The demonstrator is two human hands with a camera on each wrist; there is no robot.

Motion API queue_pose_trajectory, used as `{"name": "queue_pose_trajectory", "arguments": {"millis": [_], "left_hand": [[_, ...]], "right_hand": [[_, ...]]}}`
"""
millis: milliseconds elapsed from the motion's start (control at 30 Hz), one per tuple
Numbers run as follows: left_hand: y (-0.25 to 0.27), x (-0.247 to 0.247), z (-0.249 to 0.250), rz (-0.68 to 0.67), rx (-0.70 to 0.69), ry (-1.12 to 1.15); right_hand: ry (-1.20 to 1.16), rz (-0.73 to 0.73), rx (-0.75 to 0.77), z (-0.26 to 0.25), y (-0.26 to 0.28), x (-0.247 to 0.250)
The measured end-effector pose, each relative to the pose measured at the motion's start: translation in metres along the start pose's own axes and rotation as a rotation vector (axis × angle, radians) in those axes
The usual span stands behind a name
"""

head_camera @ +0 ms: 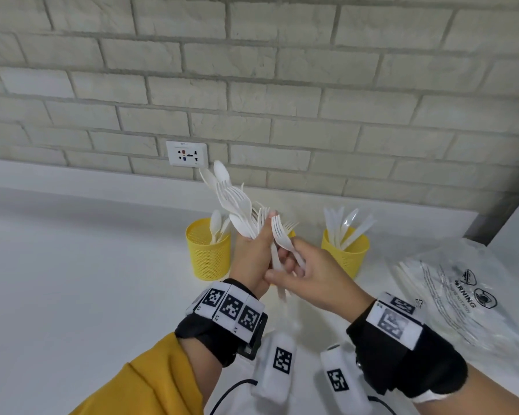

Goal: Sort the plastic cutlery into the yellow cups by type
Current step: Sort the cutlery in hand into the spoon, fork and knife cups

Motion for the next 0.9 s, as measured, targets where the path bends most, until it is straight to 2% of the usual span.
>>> {"name": "queue_pose_trajectory", "arguments": {"millis": [67,167,233,300,367,433,533,633,800,900], "left_hand": [[0.004,-0.007,-0.003,-0.054,0.049,0.008],[0.008,-0.011,-0.002,-0.114,0.034,0.035],[0.010,-0.008,-0.003,-0.103,0.039,0.013],[0.011,-0.003,-0.004,-0.066,0.051,-0.030],[0.012,0.003,-0.002,-0.019,0.045,-0.045],[0.013,0.005,0.001,-0.017,0.003,-0.084],[0.017,-0.003,0.001,-0.087,-0.079,-0.222],[0.033,-0.015,-0.003,-0.178,-0.106,-0.351],[0.044,-0.022,0.004,-0.262,-0.134,-0.455],[0.052,-0.023,0.002,-0.311,-0.093,-0.462]], "right_hand": [[0.084,-0.013,0.018,-0.002,-0.002,-0.003],[0.175,-0.045,0.022,-0.004,-0.003,-0.001],[0.193,-0.088,0.003,-0.003,0.000,-0.005],[0.097,-0.126,-0.036,0.001,0.002,-0.004],[-0.063,-0.063,-0.062,0.001,0.001,0.010],[-0.127,0.088,-0.036,-0.006,-0.003,0.033],[-0.121,0.172,-0.012,-0.022,-0.012,0.038],[0.009,0.229,-0.051,-0.027,-0.011,0.040],[0.055,0.158,-0.134,-0.012,-0.015,0.036],[-0.152,0.090,-0.199,-0.005,-0.010,0.026]]}}
Point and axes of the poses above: each hand's wrist, its own y-axis away from the middle knuckle, its own x-axis out of the back of the hand, z = x × y, the point moved 10 cm from there along -y, towards the middle knuckle, and after that the axes turned 15 degrees about y, right-handed, at the moved point
